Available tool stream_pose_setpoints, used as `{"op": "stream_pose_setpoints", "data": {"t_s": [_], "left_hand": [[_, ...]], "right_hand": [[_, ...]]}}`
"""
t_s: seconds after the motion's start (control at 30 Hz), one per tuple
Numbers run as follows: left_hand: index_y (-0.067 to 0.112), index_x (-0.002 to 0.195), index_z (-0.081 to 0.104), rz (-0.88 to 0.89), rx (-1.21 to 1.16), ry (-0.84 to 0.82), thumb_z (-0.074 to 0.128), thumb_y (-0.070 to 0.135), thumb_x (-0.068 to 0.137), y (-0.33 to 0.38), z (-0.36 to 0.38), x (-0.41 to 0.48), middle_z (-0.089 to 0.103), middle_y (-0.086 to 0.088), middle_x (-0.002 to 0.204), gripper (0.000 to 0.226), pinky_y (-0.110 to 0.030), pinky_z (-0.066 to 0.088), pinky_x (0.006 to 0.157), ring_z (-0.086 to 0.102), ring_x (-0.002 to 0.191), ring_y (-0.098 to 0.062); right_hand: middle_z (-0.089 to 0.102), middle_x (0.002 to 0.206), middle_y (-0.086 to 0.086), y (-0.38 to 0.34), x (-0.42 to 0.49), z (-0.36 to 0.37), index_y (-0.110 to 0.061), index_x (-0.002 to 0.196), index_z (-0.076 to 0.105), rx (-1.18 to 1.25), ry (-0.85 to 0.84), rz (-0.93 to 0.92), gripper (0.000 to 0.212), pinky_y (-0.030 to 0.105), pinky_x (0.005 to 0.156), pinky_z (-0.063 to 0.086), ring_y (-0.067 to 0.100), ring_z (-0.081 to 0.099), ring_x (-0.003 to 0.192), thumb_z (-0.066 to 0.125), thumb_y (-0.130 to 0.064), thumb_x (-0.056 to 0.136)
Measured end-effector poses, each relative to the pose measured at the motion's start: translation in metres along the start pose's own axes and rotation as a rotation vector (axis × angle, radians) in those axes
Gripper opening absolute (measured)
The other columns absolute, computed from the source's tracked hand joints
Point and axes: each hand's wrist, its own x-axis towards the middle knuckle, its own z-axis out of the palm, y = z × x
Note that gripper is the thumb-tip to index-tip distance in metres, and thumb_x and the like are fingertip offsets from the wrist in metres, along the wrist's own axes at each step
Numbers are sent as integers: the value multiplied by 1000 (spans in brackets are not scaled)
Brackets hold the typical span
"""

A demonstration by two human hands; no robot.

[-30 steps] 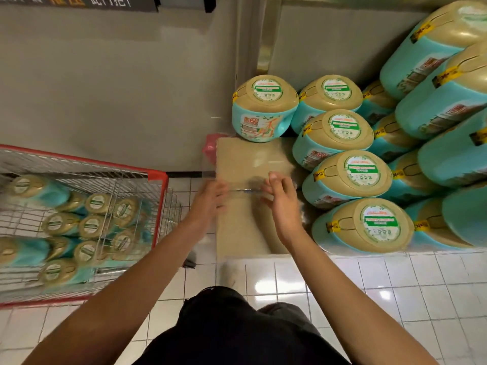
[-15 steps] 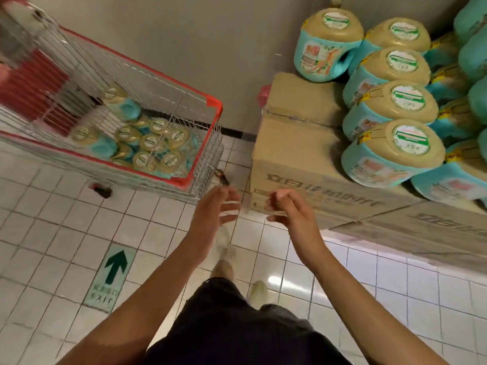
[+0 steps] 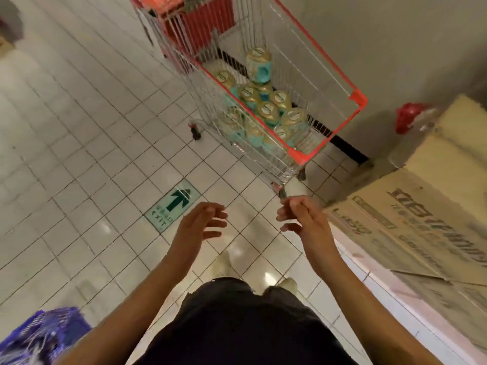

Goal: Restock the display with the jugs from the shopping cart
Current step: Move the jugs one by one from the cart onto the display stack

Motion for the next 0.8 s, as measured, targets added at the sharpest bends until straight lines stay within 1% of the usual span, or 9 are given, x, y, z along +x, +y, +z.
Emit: {"op": "stream_pose_setpoints", "data": {"t_s": [0.13, 0.17, 0.27, 0.33, 0.4, 0.47, 0.6, 0.7, 0.8], "left_hand": [[9, 118, 67, -39, 10, 57, 43, 22, 111, -1, -87, 2, 75, -10, 113, 28, -40, 61, 85, 72, 105, -31], [8, 119, 67, -44, 13, 61, 42, 20, 111, 0, -104, 5, 75, -10, 113, 29, -39, 61, 85, 72, 105, -31], [5, 120, 65, -57, -5, 58, 43, 22, 109, 6, -138, 22, 74, -11, 114, 31, -35, 62, 84, 72, 106, -32], [6, 120, 65, -50, -14, 42, 43, 22, 109, 14, -148, 41, 74, -11, 115, 30, -36, 61, 84, 71, 107, -33], [9, 119, 66, -35, -13, 10, 44, 23, 111, 26, -153, 66, 73, -11, 116, 28, -37, 60, 85, 71, 107, -31], [11, 118, 66, -6, -2, -19, 44, 24, 110, 41, -156, 98, 73, -10, 116, 28, -37, 61, 86, 71, 106, -28], [10, 120, 66, 24, -2, -34, 39, 11, 111, 73, -169, 171, 73, -9, 114, 28, -33, 61, 86, 72, 105, -27], [9, 119, 66, 24, 12, -27, 39, 12, 111, 97, -187, 226, 73, -9, 113, 28, -32, 61, 85, 71, 103, -26], [11, 118, 66, -7, 23, -13, 43, 26, 105, 121, -210, 273, 73, -7, 112, 30, -33, 61, 85, 71, 103, -26]], "right_hand": [[73, 97, 13, -2, 16, 79, -8, 107, 69, -50, -99, 1, 28, 33, 74, 58, 25, 71, 91, 53, -31, 105], [73, 96, 12, -3, 20, 95, -7, 108, 69, -72, -113, 0, 29, 34, 74, 58, 24, 71, 91, 53, -31, 104], [74, 95, 10, -4, 31, 128, -8, 109, 69, -122, -120, 9, 21, 37, 75, 57, 24, 71, 91, 51, -18, 110], [75, 95, 12, -6, 39, 140, -10, 108, 70, -148, -111, 25, 20, 38, 77, 58, 28, 72, 93, 50, -11, 110], [75, 96, 12, -9, 50, 147, -12, 106, 71, -180, -103, 37, 20, 35, 78, 59, 29, 72, 95, 51, -8, 109], [75, 96, 10, -14, 68, 153, -13, 105, 71, -200, -91, 44, 21, 33, 79, 60, 27, 73, 95, 52, -7, 108], [75, 93, 10, -27, 127, 170, -15, 103, 72, -187, -65, 54, 21, 29, 74, 60, 22, 72, 90, 54, -5, 107], [75, 94, 8, -42, 187, 194, -23, 99, 74, -170, -94, 53, 17, 29, 74, 60, 20, 72, 90, 58, -17, 101], [75, 96, 6, -65, 252, 224, -29, 98, 73, -197, -132, 60, 17, 31, 76, 61, 20, 73, 93, 57, -26, 96]]}}
